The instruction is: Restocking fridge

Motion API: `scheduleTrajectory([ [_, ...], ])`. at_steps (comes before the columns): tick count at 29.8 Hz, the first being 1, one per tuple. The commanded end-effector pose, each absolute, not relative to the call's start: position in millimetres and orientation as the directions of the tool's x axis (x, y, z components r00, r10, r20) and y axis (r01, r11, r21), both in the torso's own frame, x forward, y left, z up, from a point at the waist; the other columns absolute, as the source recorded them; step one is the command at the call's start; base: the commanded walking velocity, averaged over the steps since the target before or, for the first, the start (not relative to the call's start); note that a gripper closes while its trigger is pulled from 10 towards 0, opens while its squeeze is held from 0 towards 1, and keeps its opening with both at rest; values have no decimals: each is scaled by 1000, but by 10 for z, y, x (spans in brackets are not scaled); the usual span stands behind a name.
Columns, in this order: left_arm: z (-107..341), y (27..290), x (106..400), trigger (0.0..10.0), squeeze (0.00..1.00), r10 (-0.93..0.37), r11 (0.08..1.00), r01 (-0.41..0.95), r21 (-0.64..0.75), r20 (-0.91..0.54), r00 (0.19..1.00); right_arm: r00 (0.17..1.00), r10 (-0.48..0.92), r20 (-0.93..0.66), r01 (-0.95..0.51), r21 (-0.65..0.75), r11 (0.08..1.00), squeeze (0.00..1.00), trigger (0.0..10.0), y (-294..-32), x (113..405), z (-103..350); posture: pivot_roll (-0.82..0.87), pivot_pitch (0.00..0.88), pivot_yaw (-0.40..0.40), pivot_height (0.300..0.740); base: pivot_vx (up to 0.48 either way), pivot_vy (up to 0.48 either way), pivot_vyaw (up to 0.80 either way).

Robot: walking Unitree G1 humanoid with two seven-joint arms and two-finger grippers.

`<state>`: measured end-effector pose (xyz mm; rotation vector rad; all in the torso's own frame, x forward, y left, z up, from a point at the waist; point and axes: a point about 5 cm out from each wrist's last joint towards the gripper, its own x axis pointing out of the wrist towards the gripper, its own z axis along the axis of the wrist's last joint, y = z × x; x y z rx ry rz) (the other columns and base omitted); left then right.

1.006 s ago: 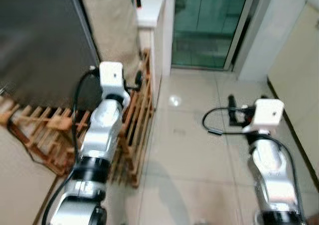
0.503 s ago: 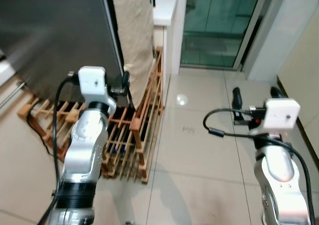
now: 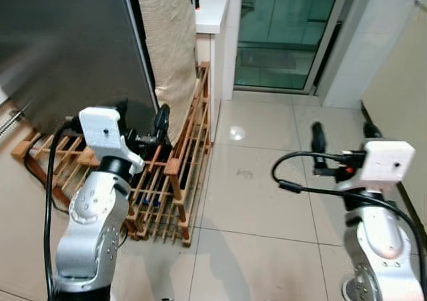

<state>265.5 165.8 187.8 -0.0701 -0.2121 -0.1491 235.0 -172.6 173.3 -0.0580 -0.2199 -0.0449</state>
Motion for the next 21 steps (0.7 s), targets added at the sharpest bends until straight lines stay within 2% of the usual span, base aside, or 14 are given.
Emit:
scheduleTrajectory([
  [1,1889,1622,2698,10000,0,-148,987,158,-37,202,968,973,-67,221,79,-46,996,0,10000,-1781,2391,1768,-134,0,47,740,442,0,0],
  [6,1878,1632,2741,10000,0,-90,992,105,-73,177,980,974,-53,218,67,-59,996,0,10000,-1754,2415,1764,-139,0,51,740,460,0,0],
  [13,1854,1619,2803,10000,0,-66,996,73,-50,140,988,978,-39,207,57,-80,995,0,10000,-1754,2476,1747,-151,0,53,740,476,0,0],
  [21,1879,1697,2862,10000,0,22,998,-12,-65,150,988,978,-17,210,39,-99,994,0,10000,-1756,2538,1750,-152,0,49,740,0,0,0],
])
